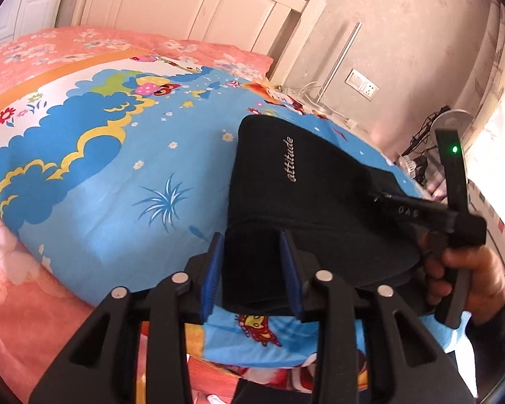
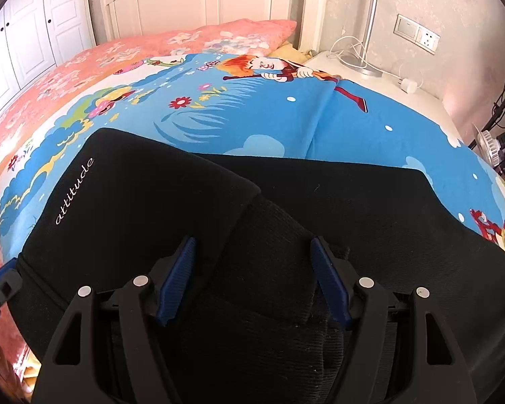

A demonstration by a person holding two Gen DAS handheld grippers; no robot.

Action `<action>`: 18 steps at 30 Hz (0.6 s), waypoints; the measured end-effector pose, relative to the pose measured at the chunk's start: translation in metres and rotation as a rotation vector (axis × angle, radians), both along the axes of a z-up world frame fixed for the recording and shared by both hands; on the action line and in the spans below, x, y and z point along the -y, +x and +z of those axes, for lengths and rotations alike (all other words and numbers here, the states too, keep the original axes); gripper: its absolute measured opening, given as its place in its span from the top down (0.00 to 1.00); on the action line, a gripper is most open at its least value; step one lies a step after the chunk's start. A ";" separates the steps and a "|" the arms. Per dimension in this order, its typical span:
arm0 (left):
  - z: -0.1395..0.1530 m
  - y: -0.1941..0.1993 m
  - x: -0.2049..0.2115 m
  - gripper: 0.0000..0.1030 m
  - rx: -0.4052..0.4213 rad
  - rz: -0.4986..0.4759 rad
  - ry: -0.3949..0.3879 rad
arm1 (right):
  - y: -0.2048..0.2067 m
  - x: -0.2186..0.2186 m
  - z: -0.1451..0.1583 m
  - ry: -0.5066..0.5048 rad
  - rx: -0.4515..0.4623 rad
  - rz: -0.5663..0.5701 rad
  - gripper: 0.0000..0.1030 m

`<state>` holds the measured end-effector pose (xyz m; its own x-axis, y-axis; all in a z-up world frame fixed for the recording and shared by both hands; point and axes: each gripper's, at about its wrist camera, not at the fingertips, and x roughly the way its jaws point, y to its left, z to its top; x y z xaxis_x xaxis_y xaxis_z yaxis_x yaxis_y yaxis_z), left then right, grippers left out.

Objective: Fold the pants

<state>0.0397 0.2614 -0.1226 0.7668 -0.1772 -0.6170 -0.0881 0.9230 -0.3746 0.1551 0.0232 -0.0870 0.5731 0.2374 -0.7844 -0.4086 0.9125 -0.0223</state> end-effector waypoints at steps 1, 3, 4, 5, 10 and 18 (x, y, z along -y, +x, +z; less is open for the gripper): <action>-0.001 0.000 -0.001 0.63 -0.002 0.003 -0.011 | 0.000 0.000 0.000 0.001 0.000 0.000 0.34; -0.002 0.000 -0.005 0.61 -0.005 0.006 -0.028 | 0.000 0.000 -0.001 0.004 0.002 -0.002 0.34; -0.003 0.000 -0.005 0.59 -0.006 0.010 -0.029 | 0.000 0.000 -0.001 0.004 0.004 -0.002 0.34; -0.004 0.000 -0.007 0.55 -0.006 0.018 -0.039 | -0.001 0.000 -0.001 0.003 0.007 -0.002 0.34; -0.012 -0.003 -0.022 0.50 -0.014 0.035 -0.177 | -0.001 0.000 -0.002 0.004 0.010 -0.002 0.34; -0.018 0.002 -0.021 0.49 -0.030 -0.015 -0.256 | -0.002 0.000 -0.002 0.007 0.019 -0.006 0.33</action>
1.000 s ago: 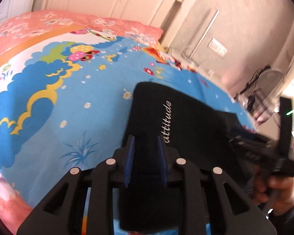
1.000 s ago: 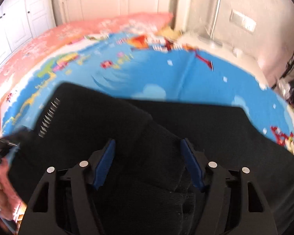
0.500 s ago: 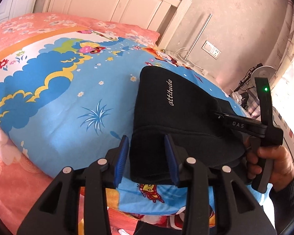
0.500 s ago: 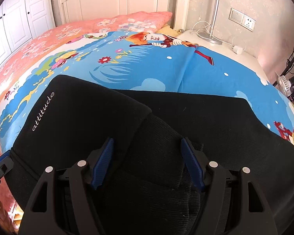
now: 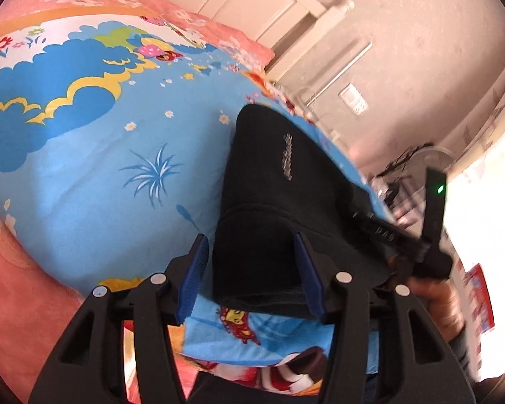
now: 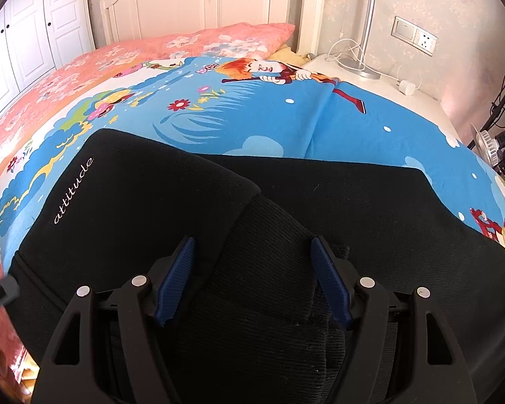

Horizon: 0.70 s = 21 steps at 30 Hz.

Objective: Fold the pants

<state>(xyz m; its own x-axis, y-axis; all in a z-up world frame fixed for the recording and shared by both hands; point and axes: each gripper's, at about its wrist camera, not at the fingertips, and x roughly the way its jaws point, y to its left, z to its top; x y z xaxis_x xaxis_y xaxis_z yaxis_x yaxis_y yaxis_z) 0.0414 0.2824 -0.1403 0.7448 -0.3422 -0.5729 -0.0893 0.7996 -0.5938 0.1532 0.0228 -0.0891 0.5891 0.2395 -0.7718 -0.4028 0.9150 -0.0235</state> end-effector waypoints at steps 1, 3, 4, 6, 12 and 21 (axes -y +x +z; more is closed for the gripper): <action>-0.001 0.000 0.002 0.49 -0.001 0.000 0.012 | 0.000 0.000 0.000 0.001 -0.002 0.001 0.33; -0.001 0.001 0.002 0.52 -0.005 -0.001 0.000 | 0.000 0.001 0.001 0.003 -0.005 -0.001 0.33; -0.001 0.001 0.002 0.53 -0.005 -0.006 0.000 | -0.001 0.001 0.003 0.010 -0.008 -0.007 0.33; -0.001 0.001 0.003 0.53 -0.003 -0.008 0.008 | -0.005 0.008 0.012 0.044 -0.001 -0.022 0.33; 0.024 -0.002 -0.003 0.55 0.034 0.031 0.099 | -0.033 0.025 0.024 -0.023 0.052 -0.064 0.33; 0.085 0.102 0.039 0.84 0.022 -0.127 0.510 | -0.035 0.029 0.011 -0.010 0.035 -0.071 0.33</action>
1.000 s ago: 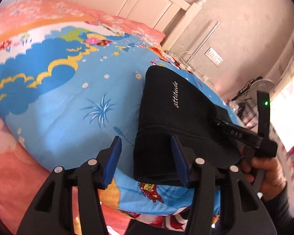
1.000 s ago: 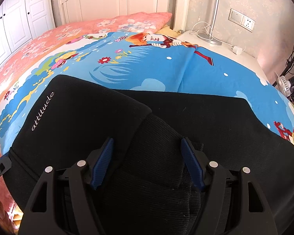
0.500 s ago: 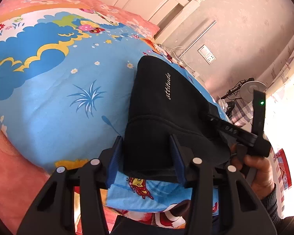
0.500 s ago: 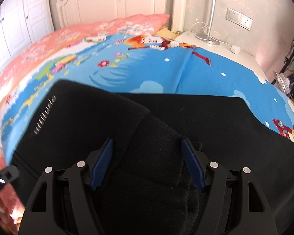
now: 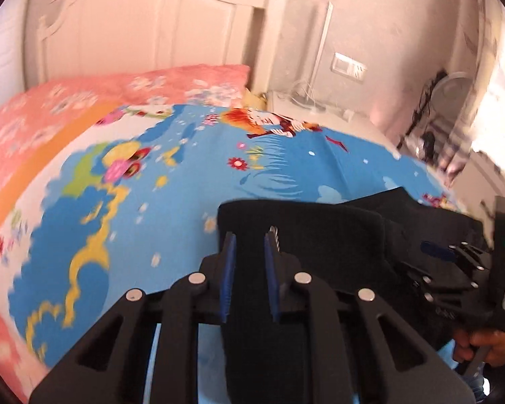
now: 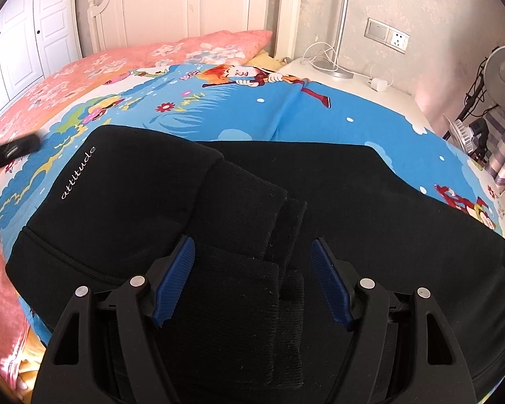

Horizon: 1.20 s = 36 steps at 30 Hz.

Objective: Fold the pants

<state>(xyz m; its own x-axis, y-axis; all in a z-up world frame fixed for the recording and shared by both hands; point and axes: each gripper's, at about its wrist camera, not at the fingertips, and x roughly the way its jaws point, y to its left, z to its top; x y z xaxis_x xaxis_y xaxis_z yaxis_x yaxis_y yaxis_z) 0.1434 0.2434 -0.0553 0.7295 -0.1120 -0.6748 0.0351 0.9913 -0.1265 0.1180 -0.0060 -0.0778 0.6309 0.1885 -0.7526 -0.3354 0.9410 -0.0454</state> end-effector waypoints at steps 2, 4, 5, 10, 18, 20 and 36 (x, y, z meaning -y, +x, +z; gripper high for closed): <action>-0.006 0.028 0.008 0.84 -0.045 -0.018 0.033 | -0.001 0.000 0.000 -0.001 0.000 0.002 0.33; -0.017 0.054 0.016 0.84 -0.102 -0.058 0.026 | -0.002 0.001 -0.001 -0.002 -0.001 0.001 0.33; -0.025 0.066 0.018 0.84 -0.141 -0.067 0.030 | -0.002 0.001 -0.001 -0.001 -0.002 0.001 0.33; -0.029 0.072 0.015 0.79 -0.146 -0.039 -0.013 | -0.001 0.002 -0.003 0.009 -0.004 0.000 0.33; -0.025 -0.043 -0.039 0.44 -0.039 0.146 -0.297 | 0.002 0.007 -0.005 0.041 -0.025 -0.015 0.31; -0.041 -0.064 -0.046 0.44 -0.066 0.150 -0.411 | 0.001 0.006 -0.004 0.033 -0.016 -0.019 0.31; -0.090 -0.085 -0.046 0.43 -0.106 0.113 -0.648 | -0.001 0.006 -0.005 0.030 -0.016 -0.028 0.30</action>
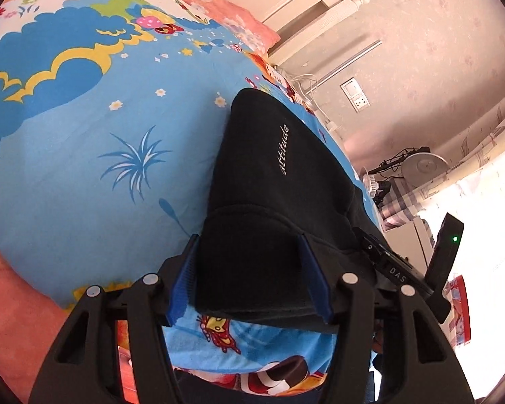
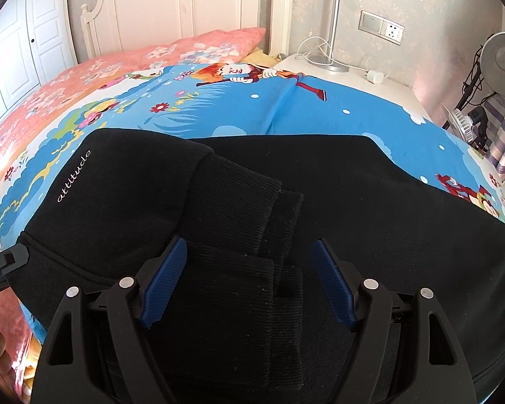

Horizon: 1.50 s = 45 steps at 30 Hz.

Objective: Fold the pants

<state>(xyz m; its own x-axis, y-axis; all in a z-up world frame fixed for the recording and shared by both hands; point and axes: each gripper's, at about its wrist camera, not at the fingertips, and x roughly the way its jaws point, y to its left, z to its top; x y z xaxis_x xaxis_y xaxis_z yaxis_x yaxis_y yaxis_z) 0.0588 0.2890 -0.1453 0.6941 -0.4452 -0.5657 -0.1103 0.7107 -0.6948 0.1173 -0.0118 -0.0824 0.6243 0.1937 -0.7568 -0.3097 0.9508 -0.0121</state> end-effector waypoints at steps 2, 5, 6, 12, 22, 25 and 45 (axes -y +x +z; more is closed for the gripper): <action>0.000 0.000 0.000 0.48 -0.011 -0.004 0.004 | -0.001 0.000 0.000 -0.003 0.004 0.002 0.30; 0.003 -0.002 -0.003 0.57 -0.007 0.003 -0.019 | 0.001 0.001 -0.001 -0.001 0.004 0.002 0.29; 0.006 -0.005 -0.006 0.58 0.008 0.006 -0.056 | 0.001 0.001 -0.001 -0.003 0.005 0.001 0.28; 0.004 -0.002 -0.003 0.44 -0.008 -0.004 -0.106 | 0.001 0.001 -0.001 -0.006 0.006 -0.001 0.28; 0.021 -0.002 0.008 0.66 0.003 -0.016 -0.034 | 0.006 0.003 0.008 -0.023 -0.037 0.002 0.20; 0.043 -0.003 0.018 0.68 0.038 -0.016 0.042 | 0.013 0.000 0.046 0.022 -0.033 0.034 0.10; 0.186 -0.002 0.189 0.70 0.249 -0.174 0.777 | 0.086 -0.115 0.131 -0.057 -0.454 0.454 0.41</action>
<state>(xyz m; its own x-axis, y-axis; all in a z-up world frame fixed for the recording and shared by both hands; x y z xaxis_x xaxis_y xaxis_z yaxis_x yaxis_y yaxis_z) 0.0570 0.0997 0.0411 0.7971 -0.1037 -0.5948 0.1370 0.9905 0.0110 0.2030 0.1028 0.0486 0.1049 0.3148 -0.9433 -0.6676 0.7253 0.1678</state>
